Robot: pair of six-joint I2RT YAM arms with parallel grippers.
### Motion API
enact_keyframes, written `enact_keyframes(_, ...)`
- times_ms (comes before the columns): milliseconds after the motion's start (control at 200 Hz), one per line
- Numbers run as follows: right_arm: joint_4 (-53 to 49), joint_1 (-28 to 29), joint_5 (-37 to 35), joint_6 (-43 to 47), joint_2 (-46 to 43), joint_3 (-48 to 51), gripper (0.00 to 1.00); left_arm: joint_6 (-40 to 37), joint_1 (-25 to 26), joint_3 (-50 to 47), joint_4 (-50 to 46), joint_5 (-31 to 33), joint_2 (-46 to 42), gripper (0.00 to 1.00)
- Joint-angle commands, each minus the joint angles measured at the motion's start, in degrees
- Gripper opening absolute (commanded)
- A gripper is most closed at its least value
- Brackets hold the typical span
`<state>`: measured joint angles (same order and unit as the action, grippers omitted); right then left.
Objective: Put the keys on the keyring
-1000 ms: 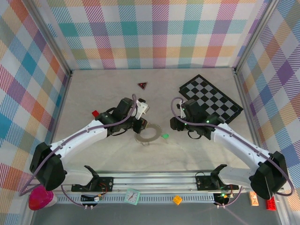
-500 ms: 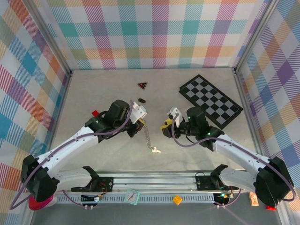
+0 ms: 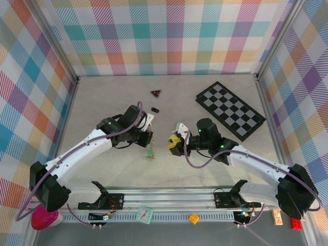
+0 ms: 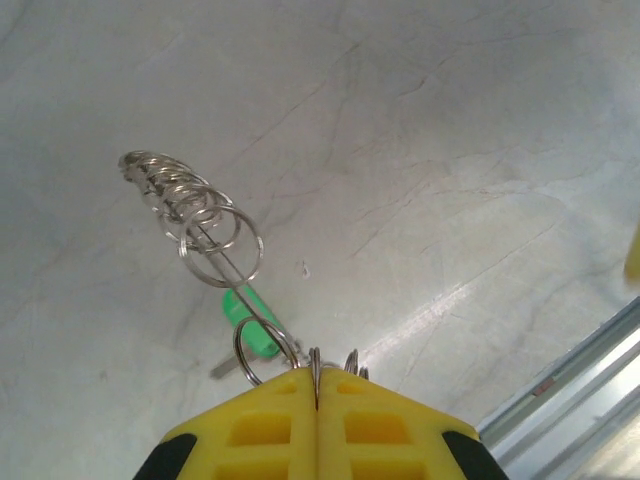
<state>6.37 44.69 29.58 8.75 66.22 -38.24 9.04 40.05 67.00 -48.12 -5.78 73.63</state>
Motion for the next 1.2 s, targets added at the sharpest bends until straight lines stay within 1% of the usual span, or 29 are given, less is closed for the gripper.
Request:
enact_keyframes(0, 1.4, 4.7, 4.7, 1.2, 2.3, -3.4, 0.38, 8.2, 0.0, 7.5, -7.8, 1.7, 3.0, 0.0)
enact_keyframes(95, 6.0, 8.4, 2.1, -0.5, 5.6, -3.8, 0.35, 13.2, -0.5, 13.5, -13.1, 0.7, 7.8, 0.0)
enact_keyframes(150, 9.4, 9.4, -1.0, -2.1, 7.7, -3.5, 0.3, 15.7, -0.9, 17.2, -16.7, -0.8, 10.7, 0.0)
enact_keyframes(200, 12.5, 9.7, -3.8, -2.7, 9.2, -2.9, 0.28, 18.2, -1.2, 19.7, -19.1, -2.5, 12.6, 0.0)
enact_keyframes(205, 13.4, 9.7, -4.4, -4.2, 9.6, -2.6, 0.27, 18.4, -1.3, 19.8, -19.2, -2.7, 12.8, 0.0)
enact_keyframes(220, 14.8, 9.7, -4.8, -4.8, 10.0, -2.2, 0.27, 19.2, -1.4, 20.3, -19.6, -3.1, 13.1, 0.0)
enact_keyframes(295, 22.1, 9.7, -6.4, -5.2, 12.2, -0.1, 0.27, 24.6, -2.0, 21.2, -19.8, -6.0, 13.5, 0.0)
enact_keyframes(355, 24.1, 9.7, -6.8, -5.2, 13.9, -0.4, 0.26, 28.9, -2.6, 21.5, -19.7, -7.7, 13.2, 0.0)
enact_keyframes(420, 24.5, 9.7, -9.5, -4.5, 15.3, -0.8, 0.24, 32.0, -3.8, 22.3, -20.0, -10.5, 13.2, 0.0)
enact_keyframes(455, 25.0, 9.7, -11.1, -2.7, 15.7, -0.3, 0.24, 32.8, -4.2, 22.8, -20.4, -11.8, 13.2, 0.0)
enact_keyframes(530, 26.5, 9.6, -16.6, 1.5, 16.3, 2.0, 0.21, 33.8, -4.7, 24.1, -22.0, -12.4, 13.3, 0.0)
enact_keyframes(595, 28.2, 9.6, -19.7, 4.2, 16.6, 3.7, 0.21, 34.6, -4.9, 24.8, -23.3, -12.8, 13.5, 0.0)
enact_keyframes(655, 29.3, 9.4, -18.8, 4.9, 16.6, 4.4, 0.22, 35.8, -5.0, 24.6, -23.2, -13.2, 13.4, 0.0)
enact_keyframes(695, 29.4, 9.4, -17.4, 4.4, 16.8, 4.2, 0.25, 36.9, -5.1, 24.1, -22.4, -13.7, 13.0, 0.0)
enact_keyframes(765, 33.6, 9.5, -15.5, 2.7, 17.2, 4.3, 0.29, 39.1, -5.3, 23.1, -20.6, -14.2, 12.4, 0.0)
enact_keyframes(915, 40.9, 9.4, -16.7, 0.3, 18.3, 5.9, 0.32, 42.9, -5.5, 21.0, -17.7, -16.0, 11.5, 0.0)
enact_keyframes(1065, 42.7, 9.5, -16.5, -0.2, 18.5, 5.9, 0.34, 43.8, -5.5, 21.1, -17.2, -16.6, 12.0, 0.0)
enact_keyframes(1195, 42.1, 9.5, -15.6, 0.2, 16.1, 6.6, 0.34, 44.3, -5.5, 20.6, -17.1, -16.0, 11.9, 0.0)
